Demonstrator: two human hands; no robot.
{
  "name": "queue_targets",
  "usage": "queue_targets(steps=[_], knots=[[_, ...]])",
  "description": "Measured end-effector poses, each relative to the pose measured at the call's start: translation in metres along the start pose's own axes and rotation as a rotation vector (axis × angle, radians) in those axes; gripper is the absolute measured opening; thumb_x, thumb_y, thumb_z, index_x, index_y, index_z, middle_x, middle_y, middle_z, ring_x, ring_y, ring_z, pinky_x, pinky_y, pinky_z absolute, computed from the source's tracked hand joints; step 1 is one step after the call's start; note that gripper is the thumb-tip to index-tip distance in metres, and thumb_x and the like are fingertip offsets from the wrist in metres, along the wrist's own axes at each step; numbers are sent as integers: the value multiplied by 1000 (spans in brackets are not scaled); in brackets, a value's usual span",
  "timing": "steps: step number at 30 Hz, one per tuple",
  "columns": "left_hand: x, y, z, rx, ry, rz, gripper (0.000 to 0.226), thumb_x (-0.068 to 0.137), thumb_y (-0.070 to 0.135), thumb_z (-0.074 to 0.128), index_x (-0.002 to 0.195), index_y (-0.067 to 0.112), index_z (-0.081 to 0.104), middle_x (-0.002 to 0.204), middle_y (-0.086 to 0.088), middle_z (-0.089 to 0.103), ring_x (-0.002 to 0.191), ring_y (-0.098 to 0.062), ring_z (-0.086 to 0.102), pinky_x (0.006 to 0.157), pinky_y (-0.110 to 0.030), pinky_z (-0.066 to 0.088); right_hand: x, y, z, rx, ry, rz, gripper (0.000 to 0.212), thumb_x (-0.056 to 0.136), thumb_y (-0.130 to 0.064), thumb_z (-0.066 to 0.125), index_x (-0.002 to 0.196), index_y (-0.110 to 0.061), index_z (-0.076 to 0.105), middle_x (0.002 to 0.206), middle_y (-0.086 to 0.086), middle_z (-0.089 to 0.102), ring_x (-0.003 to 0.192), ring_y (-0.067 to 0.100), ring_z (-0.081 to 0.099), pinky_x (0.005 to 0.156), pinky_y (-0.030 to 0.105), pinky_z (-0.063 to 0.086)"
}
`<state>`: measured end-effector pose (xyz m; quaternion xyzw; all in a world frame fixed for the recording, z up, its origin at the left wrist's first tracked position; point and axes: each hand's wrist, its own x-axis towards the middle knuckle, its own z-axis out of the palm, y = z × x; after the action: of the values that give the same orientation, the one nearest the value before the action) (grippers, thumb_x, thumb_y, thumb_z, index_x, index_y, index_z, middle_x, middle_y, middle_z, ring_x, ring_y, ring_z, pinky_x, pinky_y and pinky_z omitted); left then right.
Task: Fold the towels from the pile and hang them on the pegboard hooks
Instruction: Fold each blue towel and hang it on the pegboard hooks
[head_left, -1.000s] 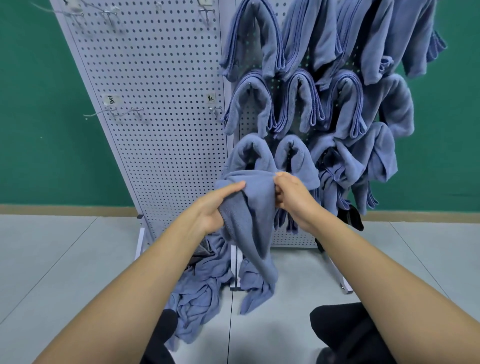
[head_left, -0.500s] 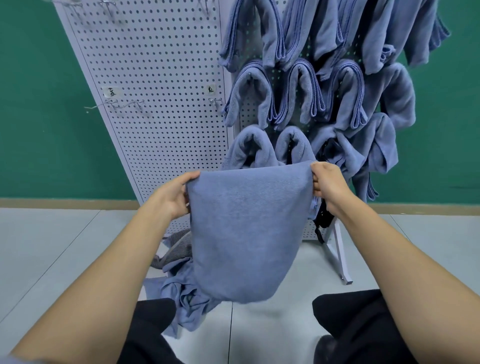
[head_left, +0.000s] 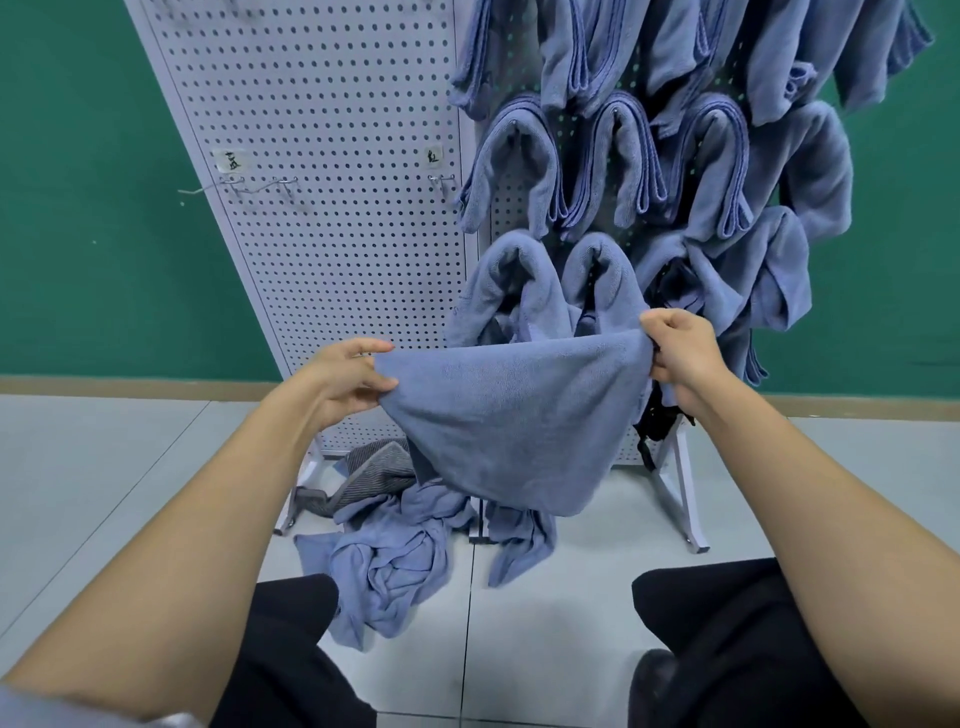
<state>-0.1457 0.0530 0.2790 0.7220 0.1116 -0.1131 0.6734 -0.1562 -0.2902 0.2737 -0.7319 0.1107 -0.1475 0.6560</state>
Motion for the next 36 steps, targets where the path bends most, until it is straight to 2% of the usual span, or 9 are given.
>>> queue_targets(steps=[4, 8, 14, 17, 23, 25, 28, 32, 36], knots=[[5, -9, 2, 351, 145, 66, 38, 79, -9, 69, 115, 0, 61, 115, -23, 56, 101, -30, 60, 72, -24, 53, -1, 1, -3, 13, -14, 44, 31, 95, -9, 49, 67, -22, 42, 62, -2, 27, 39, 5, 24, 43, 21, 26], [6, -12, 4, 462, 191, 112, 12, 81, -3, 70, 90, 2, 64, 92, -18, 60, 84, -25, 58, 62, -23, 51, -3, 0, -3, 23, -37, 59, 23, 96, -12, 53, 74, -18, 51, 61, -3, 35, 36, 3, 30, 37, 16, 29], [2, -7, 5, 298, 171, 39, 22, 89, 10, 65, 71, 13, 53, 69, -7, 53, 56, -15, 47, 41, -16, 46, -2, 5, -6, 67, -11, 64, 13, 90, -18, 65, 80, -13, 60, 64, 0, 49, 39, 3, 43, 46, 16, 46], [1, -4, 1, 132, 163, -3, 21, 89, 16, 66, 71, 15, 54, 71, -3, 55, 60, -13, 49, 54, -20, 49, -1, 4, -9, 34, -117, 72, 5, 87, -15, 69, 86, -17, 64, 73, 2, 54, 54, 8, 48, 58, 22, 49], [-4, 3, -9, -91, 99, -20, 12, 86, 1, 65, 86, 13, 68, 67, 0, 57, 61, -9, 40, 65, -18, 42, -3, 5, -8, -222, -351, 32, 31, 80, 7, 69, 104, -13, 69, 87, 6, 59, 82, 18, 50, 82, 27, 48], [-7, 4, -10, -9, 91, 40, 20, 82, -8, 65, 89, 10, 70, 66, -1, 61, 62, -10, 43, 65, -18, 42, -3, 7, -8, -356, -331, -55, 30, 82, 8, 66, 110, -5, 69, 88, 4, 63, 78, 13, 53, 77, 20, 49], [-5, 0, -11, 316, 195, 156, 24, 82, -10, 65, 102, 3, 69, 75, -4, 59, 65, -11, 49, 58, -15, 44, 1, 10, -7, -549, -272, -170, 26, 85, 7, 64, 109, -2, 70, 106, 16, 69, 91, 26, 62, 86, 30, 51], [0, -4, -15, 648, 311, 317, 13, 89, 3, 63, 99, 0, 70, 74, -9, 56, 57, -17, 40, 51, -21, 33, 2, 10, -5, -756, -180, -304, 20, 86, -2, 66, 105, -1, 72, 98, 15, 71, 82, 17, 55, 70, 16, 38], [0, -1, -20, 556, 303, 311, 16, 94, 18, 58, 92, 4, 66, 84, -3, 61, 83, -20, 54, 75, -33, 45, 4, 8, -7, -669, -79, -324, 17, 82, -18, 75, 83, -1, 73, 74, 8, 64, 66, 14, 52, 58, 5, 35]])
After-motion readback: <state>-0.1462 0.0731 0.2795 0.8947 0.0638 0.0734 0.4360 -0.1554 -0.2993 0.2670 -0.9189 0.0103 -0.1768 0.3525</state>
